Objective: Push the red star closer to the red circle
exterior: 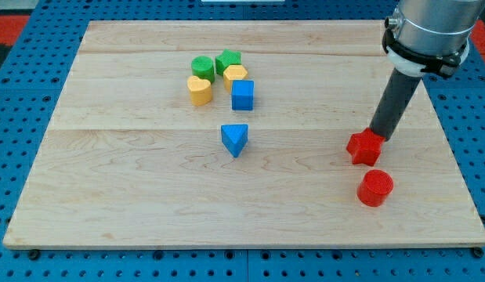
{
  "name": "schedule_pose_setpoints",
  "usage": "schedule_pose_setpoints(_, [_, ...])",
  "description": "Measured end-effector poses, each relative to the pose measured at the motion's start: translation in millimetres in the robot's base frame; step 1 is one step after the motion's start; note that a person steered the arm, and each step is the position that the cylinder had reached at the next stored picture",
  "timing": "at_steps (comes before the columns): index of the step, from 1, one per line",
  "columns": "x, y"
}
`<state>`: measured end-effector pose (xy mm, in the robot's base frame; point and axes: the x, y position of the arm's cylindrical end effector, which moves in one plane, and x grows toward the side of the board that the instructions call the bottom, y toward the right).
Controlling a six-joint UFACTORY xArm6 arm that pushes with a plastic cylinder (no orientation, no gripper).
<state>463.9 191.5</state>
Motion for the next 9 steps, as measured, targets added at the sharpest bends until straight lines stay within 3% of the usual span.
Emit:
schedule_pose_setpoints(1, [-2,-28])
schedule_pose_setpoints(6, [21,-33])
schedule_pose_setpoints(8, [-10,-40])
schedule_pose_setpoints(9, [-51,-75])
